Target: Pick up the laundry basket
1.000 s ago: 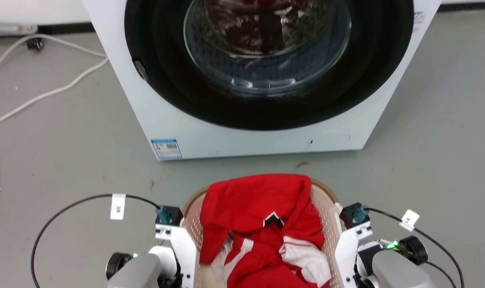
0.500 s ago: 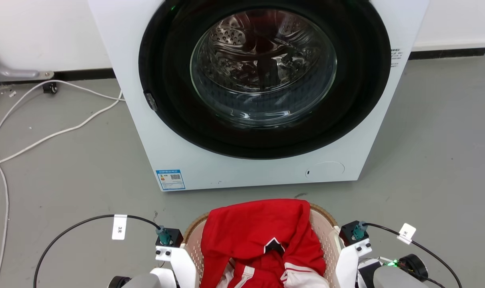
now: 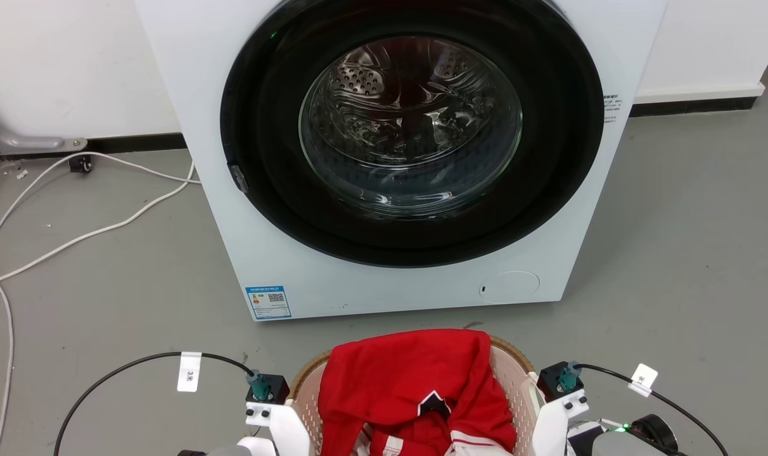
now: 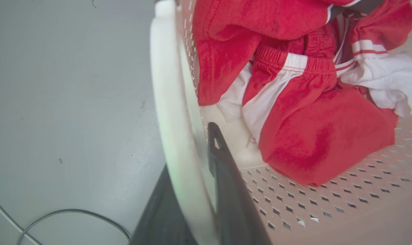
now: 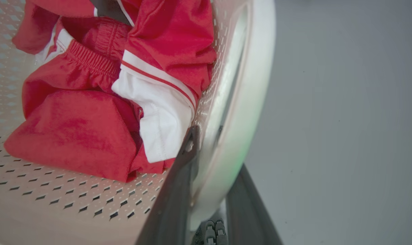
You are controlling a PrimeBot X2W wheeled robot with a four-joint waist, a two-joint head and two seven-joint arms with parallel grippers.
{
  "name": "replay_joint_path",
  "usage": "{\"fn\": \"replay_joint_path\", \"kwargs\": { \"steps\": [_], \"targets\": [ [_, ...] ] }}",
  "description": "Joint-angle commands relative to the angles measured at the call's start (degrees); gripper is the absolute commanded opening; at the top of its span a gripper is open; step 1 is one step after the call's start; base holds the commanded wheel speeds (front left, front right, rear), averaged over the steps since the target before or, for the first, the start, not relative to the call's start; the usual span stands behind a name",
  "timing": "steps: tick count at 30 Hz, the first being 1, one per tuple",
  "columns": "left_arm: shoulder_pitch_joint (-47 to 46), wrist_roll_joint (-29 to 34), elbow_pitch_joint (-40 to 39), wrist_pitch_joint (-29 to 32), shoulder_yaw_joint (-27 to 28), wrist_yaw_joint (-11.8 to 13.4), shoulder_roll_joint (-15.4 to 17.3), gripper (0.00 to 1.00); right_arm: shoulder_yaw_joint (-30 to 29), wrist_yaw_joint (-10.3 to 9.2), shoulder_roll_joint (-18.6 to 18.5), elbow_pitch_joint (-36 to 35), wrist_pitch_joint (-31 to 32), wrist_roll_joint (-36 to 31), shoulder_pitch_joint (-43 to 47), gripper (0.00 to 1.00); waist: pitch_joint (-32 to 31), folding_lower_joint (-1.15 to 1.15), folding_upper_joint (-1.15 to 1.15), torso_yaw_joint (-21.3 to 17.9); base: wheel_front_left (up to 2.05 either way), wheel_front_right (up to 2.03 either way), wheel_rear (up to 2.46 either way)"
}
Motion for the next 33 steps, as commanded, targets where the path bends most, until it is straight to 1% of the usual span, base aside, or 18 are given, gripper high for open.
{"fn": "replay_joint_path", "kwargs": {
  "steps": [1, 33],
  "targets": [
    [0.22, -0.32, -0.65, -0.47, -0.49, -1.03, -1.04, 0.0, 0.63, 0.22, 0.61, -0.55, -0.46, 0.33, -0.01, 0.0, -0.08, 0.01, 0.0, -0.02, 0.0, 0.0, 0.0],
    [-0.64, -4.59, 0.69, -2.12, -4.93, -0.95, -0.78, 0.0, 8.77, 0.22, 0.38, 0.82, -2.71, 8.11, -1.47, 0.0, -0.61, 0.01, 0.0, 0.07, 0.0, 0.0, 0.0]
  ]
}}
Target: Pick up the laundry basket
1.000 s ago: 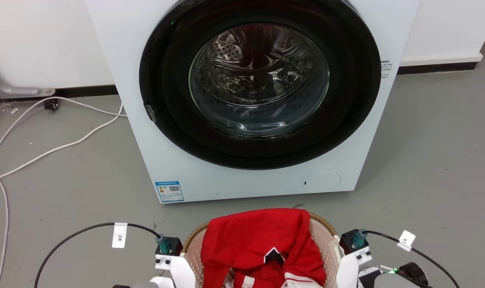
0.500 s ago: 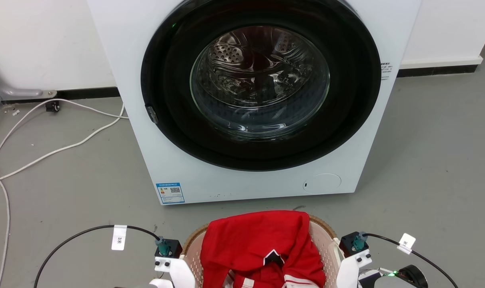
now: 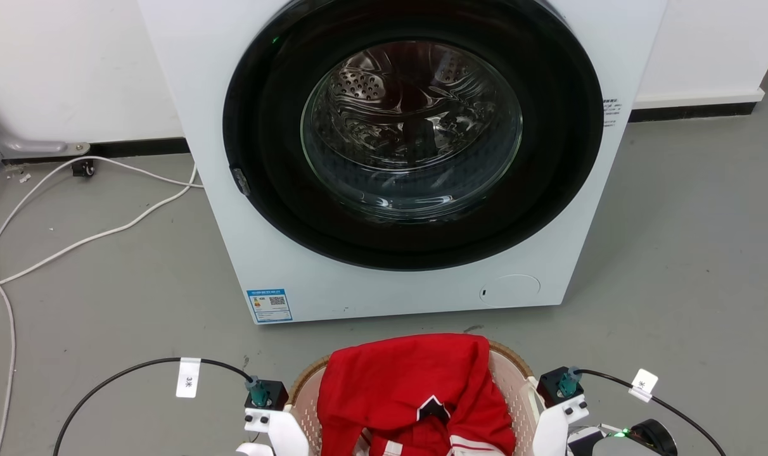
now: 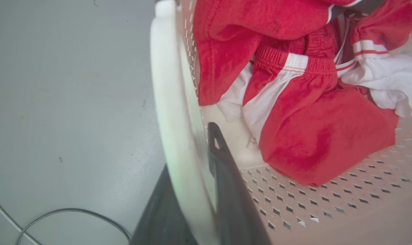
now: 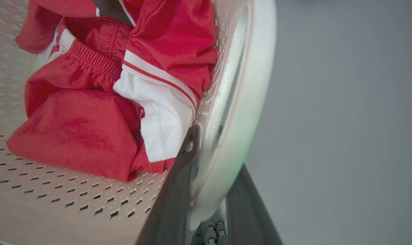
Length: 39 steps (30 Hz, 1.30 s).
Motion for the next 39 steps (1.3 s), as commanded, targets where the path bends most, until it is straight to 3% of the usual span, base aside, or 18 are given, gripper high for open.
{"fn": "replay_joint_path", "kwargs": {
  "steps": [1, 39],
  "targets": [
    [-0.59, -0.22, -0.57, -0.46, -0.47, -0.84, -0.75, 0.0, 0.54, 0.22, 0.65, -0.4, -0.54, 0.24, -0.84, 0.0, 0.04, 0.0, 0.0, -0.02, 0.0, 0.0, 0.0],
    [-0.8, -3.87, 0.02, -1.8, -4.53, -0.81, -0.29, 0.0, 6.59, 0.22, 0.72, 0.62, -1.73, 5.93, -1.46, 0.0, -0.1, 0.0, 0.0, -0.07, 0.0, 0.0, 0.0]
  ]
}}
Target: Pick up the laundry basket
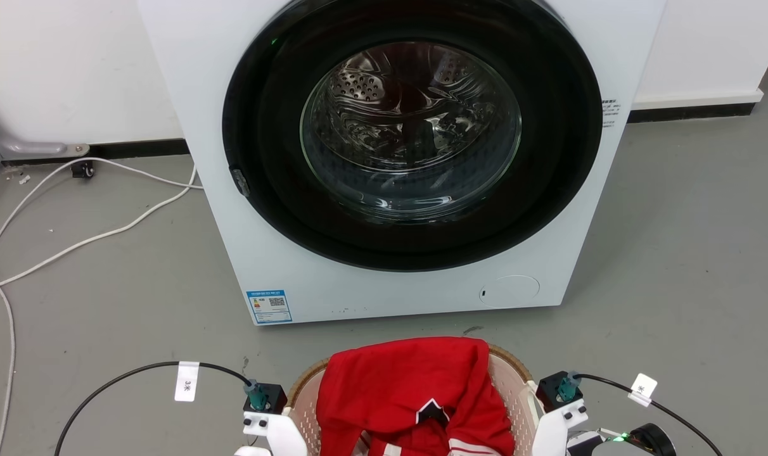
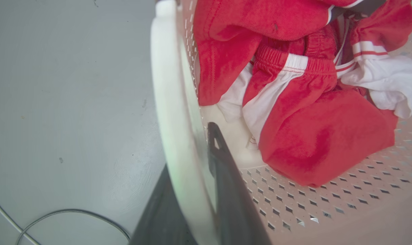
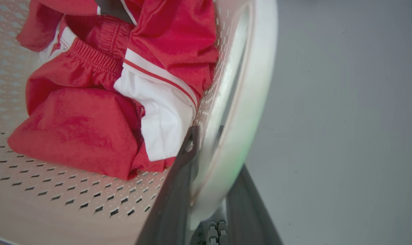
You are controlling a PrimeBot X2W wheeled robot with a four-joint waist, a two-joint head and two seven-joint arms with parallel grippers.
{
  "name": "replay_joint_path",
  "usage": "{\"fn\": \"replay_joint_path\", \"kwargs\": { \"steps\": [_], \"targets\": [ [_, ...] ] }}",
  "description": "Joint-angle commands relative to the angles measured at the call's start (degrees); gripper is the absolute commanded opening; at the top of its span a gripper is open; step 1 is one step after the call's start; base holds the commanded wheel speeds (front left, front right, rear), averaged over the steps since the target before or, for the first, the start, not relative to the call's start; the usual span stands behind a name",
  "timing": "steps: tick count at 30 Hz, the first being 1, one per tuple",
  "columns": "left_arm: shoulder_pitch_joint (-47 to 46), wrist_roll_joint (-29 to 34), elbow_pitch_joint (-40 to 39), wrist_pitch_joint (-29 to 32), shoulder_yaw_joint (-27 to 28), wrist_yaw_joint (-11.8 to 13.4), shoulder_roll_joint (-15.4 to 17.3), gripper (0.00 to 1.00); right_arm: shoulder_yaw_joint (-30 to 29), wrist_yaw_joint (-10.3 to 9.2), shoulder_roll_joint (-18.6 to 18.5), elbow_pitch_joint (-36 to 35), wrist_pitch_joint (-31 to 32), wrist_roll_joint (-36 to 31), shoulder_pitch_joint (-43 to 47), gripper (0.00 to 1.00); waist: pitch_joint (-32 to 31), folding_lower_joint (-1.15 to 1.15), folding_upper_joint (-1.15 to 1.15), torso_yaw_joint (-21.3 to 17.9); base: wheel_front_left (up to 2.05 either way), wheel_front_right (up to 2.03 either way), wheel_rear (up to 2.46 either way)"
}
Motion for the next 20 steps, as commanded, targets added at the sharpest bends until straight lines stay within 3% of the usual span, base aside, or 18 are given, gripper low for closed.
{"fn": "replay_joint_path", "kwargs": {
  "steps": [1, 20],
  "targets": [
    [-0.56, -0.01, -0.55, -0.4, -0.32, -0.76, -0.57, 0.0, 0.4, 0.22, 0.65, -0.31, -0.22, 0.06, -1.02, 0.0, -0.02, 0.0, 0.0, 0.0, 0.0, 0.0, 0.0],
    [-1.23, -1.81, -0.49, -0.89, -1.71, -0.77, -0.51, 0.0, 2.36, 0.22, 0.47, -0.15, -0.64, 2.06, -1.56, 0.0, 0.35, 0.0, 0.0, 0.01, 0.0, 0.0, 0.0]
  ]
}}
